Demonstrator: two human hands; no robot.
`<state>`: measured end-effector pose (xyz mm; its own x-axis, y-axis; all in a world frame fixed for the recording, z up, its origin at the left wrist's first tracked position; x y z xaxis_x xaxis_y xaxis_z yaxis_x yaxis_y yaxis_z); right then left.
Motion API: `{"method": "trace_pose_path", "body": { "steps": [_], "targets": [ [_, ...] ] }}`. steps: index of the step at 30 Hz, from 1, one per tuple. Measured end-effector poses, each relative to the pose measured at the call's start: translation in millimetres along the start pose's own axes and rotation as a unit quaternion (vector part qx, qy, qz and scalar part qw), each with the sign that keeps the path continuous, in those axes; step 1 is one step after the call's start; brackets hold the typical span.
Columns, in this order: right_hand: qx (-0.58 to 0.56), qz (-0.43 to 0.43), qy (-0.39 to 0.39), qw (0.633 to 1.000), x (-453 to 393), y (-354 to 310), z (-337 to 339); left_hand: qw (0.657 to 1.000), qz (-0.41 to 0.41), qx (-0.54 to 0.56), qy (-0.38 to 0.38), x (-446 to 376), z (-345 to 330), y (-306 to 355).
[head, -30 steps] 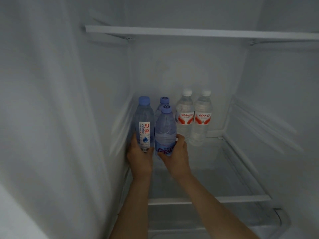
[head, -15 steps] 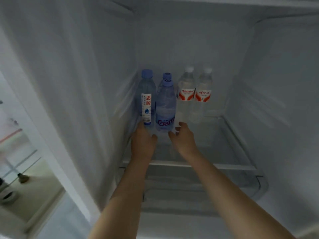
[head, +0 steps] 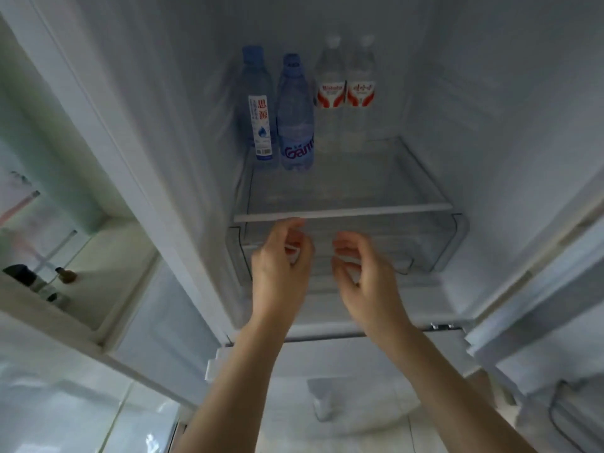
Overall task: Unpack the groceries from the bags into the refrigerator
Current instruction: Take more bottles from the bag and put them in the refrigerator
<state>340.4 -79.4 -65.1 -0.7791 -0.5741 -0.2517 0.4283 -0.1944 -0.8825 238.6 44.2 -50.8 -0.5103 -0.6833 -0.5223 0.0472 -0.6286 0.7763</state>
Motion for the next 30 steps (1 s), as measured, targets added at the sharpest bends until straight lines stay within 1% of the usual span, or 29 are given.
{"method": "trace_pose_path", "body": {
  "steps": [3, 7, 9, 12, 16, 19, 22, 26, 30],
  "targets": [
    [0.003, -0.036, 0.010, 0.999, 50.2, 10.9, -0.3, 0.999, -0.007, 0.022, -0.040, 51.8, 5.3, -1.1],
    [0.021, -0.105, 0.026, 0.994, 125.7, 27.8, -4.2, 0.991, 0.001, 0.034, -0.130, 122.4, 11.6, -15.1],
    [0.029, -0.140, 0.030, 0.989, 163.1, 36.3, -5.3, 0.986, -0.003, 0.030, -0.164, 155.1, 18.6, -19.6],
    [0.032, -0.165, 0.043, 0.985, 217.8, 43.8, -0.2, 0.977, 0.003, 0.029, -0.213, 202.4, 29.1, -24.6],
    [0.049, -0.204, 0.080, 0.975, 281.7, 58.6, 19.9, 0.959, 0.010, 0.030, -0.281, 253.2, 31.2, -25.5],
    [0.060, -0.245, 0.119, 0.960, 335.0, 72.4, 45.9, 0.938, -0.010, 0.028, -0.346, 292.9, 20.4, -12.9],
    [0.065, -0.287, 0.156, 0.943, 383.5, 86.5, 69.0, 0.918, -0.023, 0.031, -0.394, 323.3, 11.5, -1.6],
    [0.060, -0.357, 0.202, 0.910, 450.5, 110.3, 111.7, 0.885, -0.046, 0.033, -0.462, 367.2, -20.6, 26.6],
    [0.076, -0.393, 0.236, 0.886, 517.5, 124.8, 158.1, 0.847, -0.073, 0.041, -0.526, 427.2, -58.3, 70.0]
  ]
}}
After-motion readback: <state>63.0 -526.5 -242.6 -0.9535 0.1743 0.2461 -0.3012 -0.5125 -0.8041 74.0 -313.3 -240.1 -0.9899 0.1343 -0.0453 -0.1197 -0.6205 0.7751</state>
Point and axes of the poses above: each hand's wrist, its own x-axis away from the middle knuckle, its own z-axis out of the back of the hand, y = z × x, the point moved 10 cm from there along -x, towards the middle knuckle, and after that the axes turned 12 degrees about -z, right-handed, at the moved point
